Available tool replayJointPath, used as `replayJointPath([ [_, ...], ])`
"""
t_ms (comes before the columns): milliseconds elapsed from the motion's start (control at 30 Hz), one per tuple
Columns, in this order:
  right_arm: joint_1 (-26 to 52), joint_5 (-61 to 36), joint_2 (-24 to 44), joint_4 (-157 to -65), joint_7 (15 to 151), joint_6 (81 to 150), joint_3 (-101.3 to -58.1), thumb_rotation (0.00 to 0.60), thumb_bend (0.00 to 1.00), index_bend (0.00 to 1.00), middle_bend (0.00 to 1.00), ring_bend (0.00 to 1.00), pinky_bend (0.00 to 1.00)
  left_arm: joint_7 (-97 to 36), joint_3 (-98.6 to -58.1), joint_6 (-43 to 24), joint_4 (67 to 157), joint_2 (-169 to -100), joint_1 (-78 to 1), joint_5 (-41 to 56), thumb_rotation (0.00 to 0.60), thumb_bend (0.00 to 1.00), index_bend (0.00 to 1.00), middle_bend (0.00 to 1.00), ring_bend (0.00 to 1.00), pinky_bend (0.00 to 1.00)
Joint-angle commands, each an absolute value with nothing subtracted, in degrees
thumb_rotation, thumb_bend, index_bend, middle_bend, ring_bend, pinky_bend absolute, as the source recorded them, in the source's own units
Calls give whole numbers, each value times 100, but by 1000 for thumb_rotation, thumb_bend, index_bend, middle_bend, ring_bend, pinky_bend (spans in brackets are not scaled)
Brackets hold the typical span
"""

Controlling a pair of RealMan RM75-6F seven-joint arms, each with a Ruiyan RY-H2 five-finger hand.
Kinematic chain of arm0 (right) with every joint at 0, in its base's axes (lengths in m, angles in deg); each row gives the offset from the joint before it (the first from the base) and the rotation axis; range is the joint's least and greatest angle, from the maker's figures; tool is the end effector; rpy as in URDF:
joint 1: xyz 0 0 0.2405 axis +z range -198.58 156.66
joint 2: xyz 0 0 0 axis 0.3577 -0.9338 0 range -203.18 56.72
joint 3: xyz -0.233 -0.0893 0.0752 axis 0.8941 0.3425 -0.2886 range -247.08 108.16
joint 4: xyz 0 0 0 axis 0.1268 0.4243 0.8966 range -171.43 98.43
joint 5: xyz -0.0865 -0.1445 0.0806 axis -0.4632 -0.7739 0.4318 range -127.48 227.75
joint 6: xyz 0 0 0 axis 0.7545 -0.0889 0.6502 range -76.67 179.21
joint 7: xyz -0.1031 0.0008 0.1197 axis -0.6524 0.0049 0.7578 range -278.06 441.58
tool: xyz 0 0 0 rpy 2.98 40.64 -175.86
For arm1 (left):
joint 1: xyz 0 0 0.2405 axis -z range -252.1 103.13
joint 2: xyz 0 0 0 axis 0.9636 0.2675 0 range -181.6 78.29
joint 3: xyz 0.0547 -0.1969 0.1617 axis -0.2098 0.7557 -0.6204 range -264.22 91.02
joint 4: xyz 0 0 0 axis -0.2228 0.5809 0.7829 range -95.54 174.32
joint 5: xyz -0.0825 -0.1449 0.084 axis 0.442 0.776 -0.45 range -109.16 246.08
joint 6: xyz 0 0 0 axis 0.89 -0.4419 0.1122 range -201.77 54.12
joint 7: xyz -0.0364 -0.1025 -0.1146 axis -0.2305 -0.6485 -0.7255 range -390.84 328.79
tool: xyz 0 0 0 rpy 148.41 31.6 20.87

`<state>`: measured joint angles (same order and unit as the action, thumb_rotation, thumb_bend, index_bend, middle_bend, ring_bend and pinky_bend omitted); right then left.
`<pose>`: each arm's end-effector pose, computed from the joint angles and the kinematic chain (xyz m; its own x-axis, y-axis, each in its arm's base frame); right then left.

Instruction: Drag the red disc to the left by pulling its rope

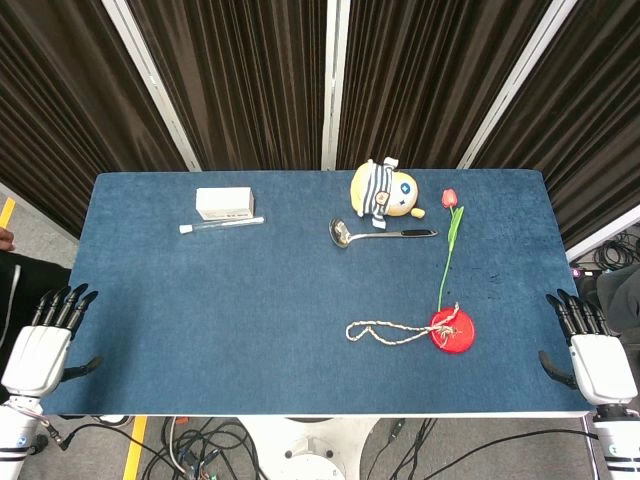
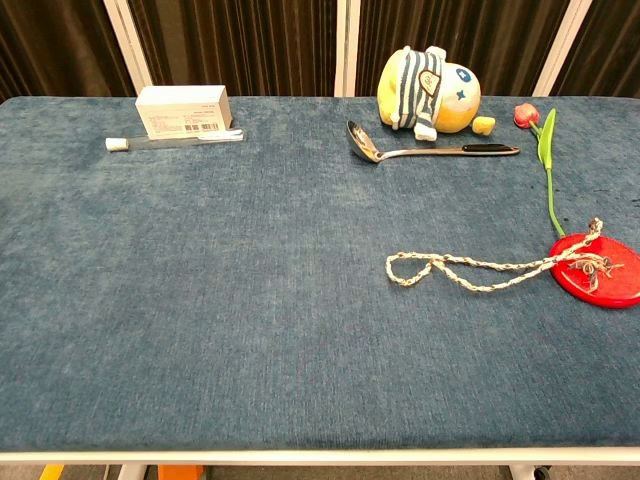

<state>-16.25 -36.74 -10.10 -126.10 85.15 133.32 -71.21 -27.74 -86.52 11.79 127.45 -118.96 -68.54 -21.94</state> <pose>-0.3189 -0.1894 0.1811 0.4027 -0.0715 0.9125 -0.9152 -0.0143 0.4028 -0.3041 0.1904 0.1600 0.4728 0.0257 0.8808 0.8777 -0.1027 -0.4681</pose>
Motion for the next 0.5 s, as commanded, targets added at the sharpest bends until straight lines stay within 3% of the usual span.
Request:
replayJointPath([
  [33,-1629,-3680,-1016,-12615,8510,13338,-7117,600,253,0,0,0,0,-2781,-8660,1179,12742,-11894,-6852,-2211,600,14,99,35,0,63],
  [500,-1634,-3620,-1076,-12590,8517,13350,-7158,600,253,0,0,0,0,-2682,-8583,527,13224,-11865,-5984,-3052,600,13,100,35,0,68],
])
